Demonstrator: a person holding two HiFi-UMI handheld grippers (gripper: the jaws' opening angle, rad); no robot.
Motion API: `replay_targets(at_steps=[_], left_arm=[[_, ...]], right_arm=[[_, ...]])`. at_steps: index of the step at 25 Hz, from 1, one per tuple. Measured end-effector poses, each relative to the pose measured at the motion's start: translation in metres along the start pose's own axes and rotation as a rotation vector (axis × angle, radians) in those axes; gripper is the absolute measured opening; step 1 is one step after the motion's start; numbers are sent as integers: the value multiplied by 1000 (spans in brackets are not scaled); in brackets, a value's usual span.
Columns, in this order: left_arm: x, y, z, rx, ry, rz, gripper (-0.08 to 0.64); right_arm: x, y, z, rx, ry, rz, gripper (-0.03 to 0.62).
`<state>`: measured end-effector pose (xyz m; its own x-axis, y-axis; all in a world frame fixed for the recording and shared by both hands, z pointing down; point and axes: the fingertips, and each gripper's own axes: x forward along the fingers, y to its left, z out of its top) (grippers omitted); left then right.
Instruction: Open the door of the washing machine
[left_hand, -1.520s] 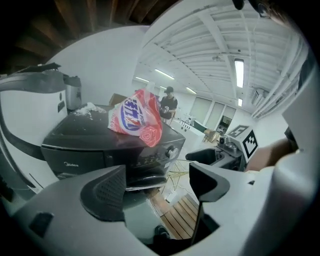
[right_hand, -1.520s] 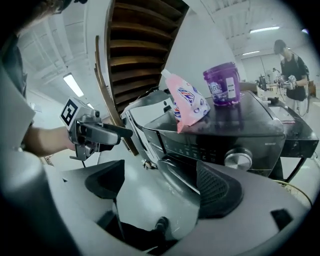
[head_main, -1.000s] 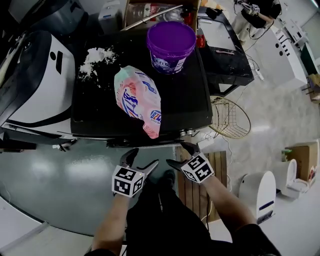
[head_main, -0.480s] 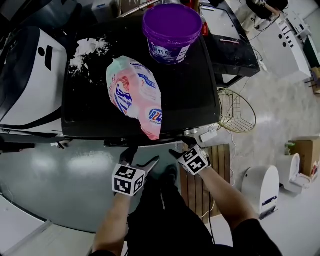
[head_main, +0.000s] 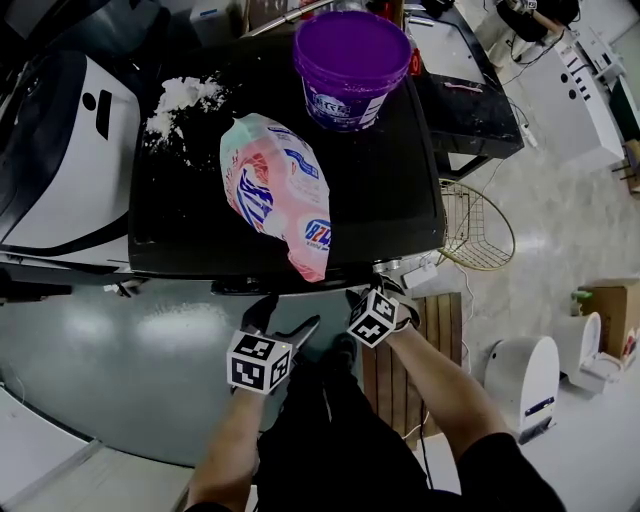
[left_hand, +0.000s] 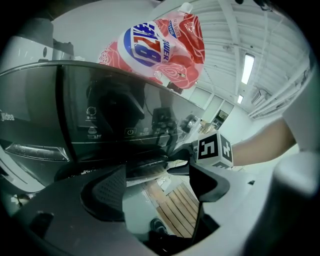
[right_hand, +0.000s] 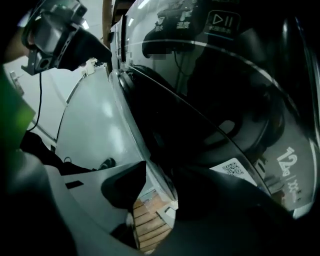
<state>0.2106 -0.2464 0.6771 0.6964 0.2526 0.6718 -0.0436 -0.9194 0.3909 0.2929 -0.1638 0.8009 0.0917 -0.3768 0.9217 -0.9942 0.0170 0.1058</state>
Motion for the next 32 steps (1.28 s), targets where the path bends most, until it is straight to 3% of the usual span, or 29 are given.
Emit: replay_targets(at_steps=[10, 15, 20, 24, 27, 32], left_arm=[[5, 0, -12, -45, 1, 24, 413], [-4, 0, -9, -101, -65, 99, 411], [-20, 3, -17, -116, -85, 142, 403], [-36, 8, -32, -124, -81, 133, 393], [-50, 7, -49, -123, -68, 116, 391], [-87, -1, -77, -108, -49, 77, 390]], right_arm=[[4, -3, -2, -148, 37, -45, 144], [6, -6, -7, -178, 16, -3, 128], [3, 0, -12, -141, 80, 56, 112], [-14, 80, -47, -125, 75, 234, 101], [-21, 129, -60, -53, 58, 204, 104], [-26, 169, -69, 127, 129, 178, 105]])
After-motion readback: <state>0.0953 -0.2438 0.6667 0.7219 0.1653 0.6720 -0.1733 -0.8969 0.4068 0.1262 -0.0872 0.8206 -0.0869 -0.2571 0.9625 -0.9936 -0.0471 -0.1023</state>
